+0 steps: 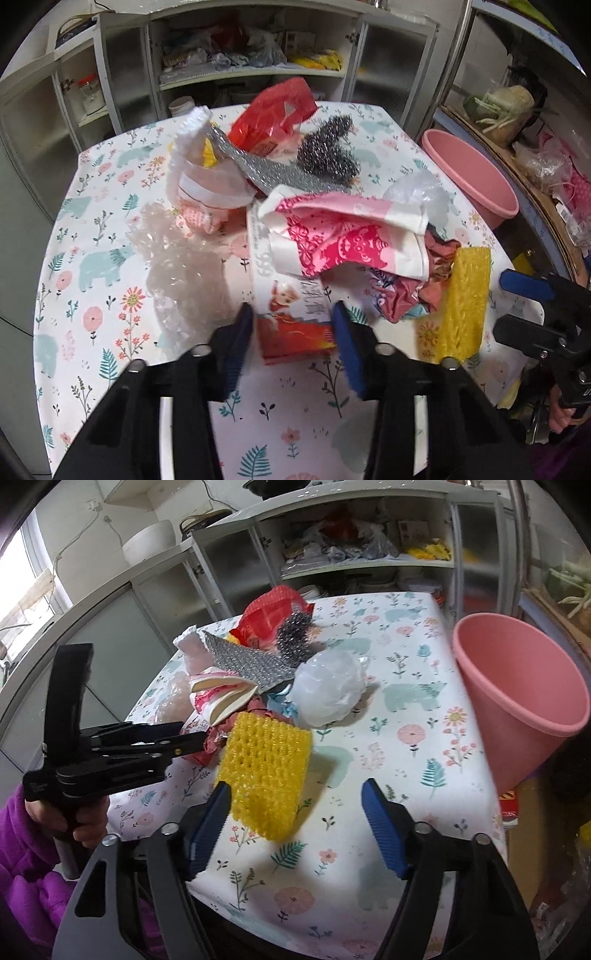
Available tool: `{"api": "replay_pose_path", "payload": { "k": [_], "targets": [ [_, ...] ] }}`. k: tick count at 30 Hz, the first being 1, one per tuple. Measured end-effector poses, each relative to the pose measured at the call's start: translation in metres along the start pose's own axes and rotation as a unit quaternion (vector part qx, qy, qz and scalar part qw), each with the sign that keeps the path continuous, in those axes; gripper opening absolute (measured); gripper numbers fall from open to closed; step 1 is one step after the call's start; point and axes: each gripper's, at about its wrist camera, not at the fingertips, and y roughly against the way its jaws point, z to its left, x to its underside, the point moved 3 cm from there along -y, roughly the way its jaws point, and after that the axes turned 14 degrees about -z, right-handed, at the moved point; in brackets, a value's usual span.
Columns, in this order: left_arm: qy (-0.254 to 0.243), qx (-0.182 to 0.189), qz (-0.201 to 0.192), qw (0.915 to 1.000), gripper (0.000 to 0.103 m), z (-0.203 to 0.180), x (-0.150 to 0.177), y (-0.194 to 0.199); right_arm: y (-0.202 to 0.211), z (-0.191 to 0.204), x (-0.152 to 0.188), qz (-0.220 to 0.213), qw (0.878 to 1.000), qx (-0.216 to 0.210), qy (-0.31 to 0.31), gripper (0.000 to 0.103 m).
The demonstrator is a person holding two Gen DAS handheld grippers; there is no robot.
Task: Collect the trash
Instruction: 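Grasp the red toothpaste box with the left tool while the right tool grasps the yellow mesh foam, then carry both items over the pink bucket and open both tools to drop them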
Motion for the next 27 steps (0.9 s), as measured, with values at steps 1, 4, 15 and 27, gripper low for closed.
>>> {"api": "replay_pose_path", "payload": {
  "k": [1, 4, 15, 27],
  "targets": [
    [-0.001, -0.002, -0.002, 1.0, 0.041, 0.0, 0.0, 0.001, -0.003, 0.002, 0.001, 0.006, 1.0, -0.003, -0.001, 0.067],
    [-0.001, 0.0, -0.007, 1.0, 0.04, 0.003, 0.001, 0.008, -0.012, 0.006, 0.004, 0.02, 1.0, -0.015, -0.002, 0.053],
    [0.01, -0.013, -0.049, 0.9987, 0.039, 0.025, -0.002, 0.06, -0.005, 0.02, 0.003, 0.013, 0.999, -0.034, 0.009, 0.009],
    [0.041, 0.007, -0.13, 0.9907, 0.039, 0.027, -0.028, 0.112, 0.029, 0.022, -0.023, -0.047, 0.998, -0.028, 0.011, 0.008]
  ]
}}
